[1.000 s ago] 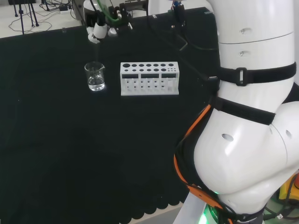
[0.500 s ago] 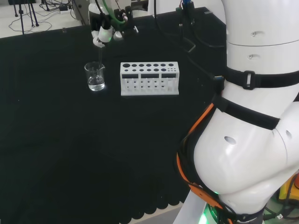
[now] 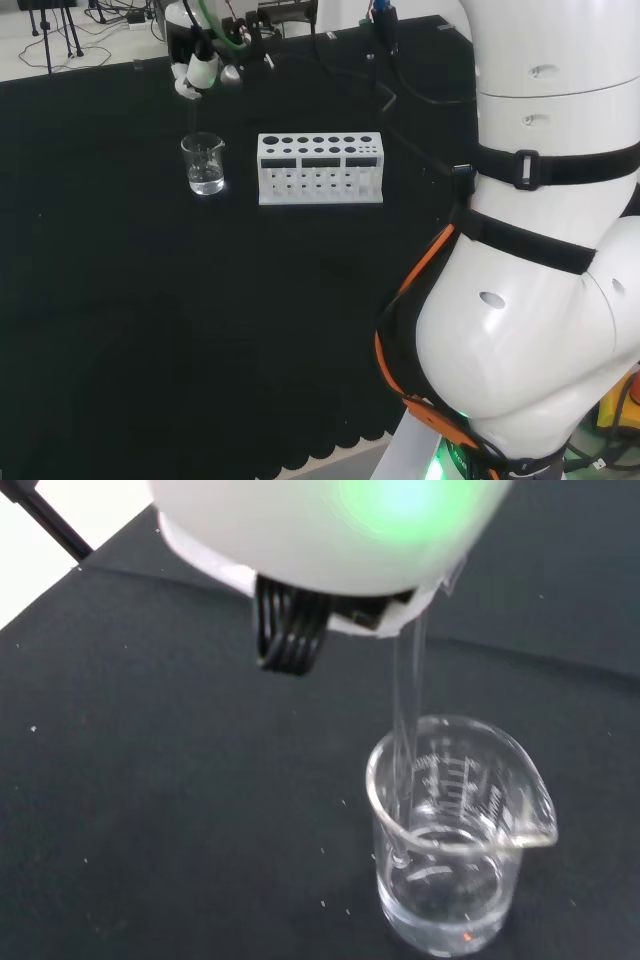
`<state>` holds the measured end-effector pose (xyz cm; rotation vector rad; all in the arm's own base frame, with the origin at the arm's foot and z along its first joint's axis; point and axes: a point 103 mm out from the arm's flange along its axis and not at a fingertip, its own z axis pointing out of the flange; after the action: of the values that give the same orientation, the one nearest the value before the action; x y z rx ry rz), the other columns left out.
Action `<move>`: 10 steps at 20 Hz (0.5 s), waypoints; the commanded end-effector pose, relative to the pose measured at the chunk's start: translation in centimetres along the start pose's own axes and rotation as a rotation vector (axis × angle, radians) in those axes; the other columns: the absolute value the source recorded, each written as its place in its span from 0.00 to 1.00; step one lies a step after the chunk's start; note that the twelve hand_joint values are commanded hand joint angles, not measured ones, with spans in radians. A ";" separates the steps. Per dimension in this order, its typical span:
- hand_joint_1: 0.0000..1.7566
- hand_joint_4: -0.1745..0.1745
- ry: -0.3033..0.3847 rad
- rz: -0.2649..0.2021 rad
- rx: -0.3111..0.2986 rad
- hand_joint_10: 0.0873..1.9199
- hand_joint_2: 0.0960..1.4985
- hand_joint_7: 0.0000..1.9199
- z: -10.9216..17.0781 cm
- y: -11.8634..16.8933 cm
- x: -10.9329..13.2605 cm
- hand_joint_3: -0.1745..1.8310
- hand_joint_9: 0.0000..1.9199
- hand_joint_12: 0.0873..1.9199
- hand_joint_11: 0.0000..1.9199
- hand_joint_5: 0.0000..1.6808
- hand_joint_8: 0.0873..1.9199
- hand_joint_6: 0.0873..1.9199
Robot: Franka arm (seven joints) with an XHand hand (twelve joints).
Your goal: Stir in the beaker to the left of the white test tube rack with the glass rod.
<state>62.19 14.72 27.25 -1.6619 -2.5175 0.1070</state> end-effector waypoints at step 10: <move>0.70 0.00 -0.029 -0.004 0.002 0.32 0.26 0.85 0.3 0.0 -0.1 0.56 0.95 0.37 0.65 0.82 0.43 0.30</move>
<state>62.34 14.95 26.54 -1.6564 -2.5223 0.1309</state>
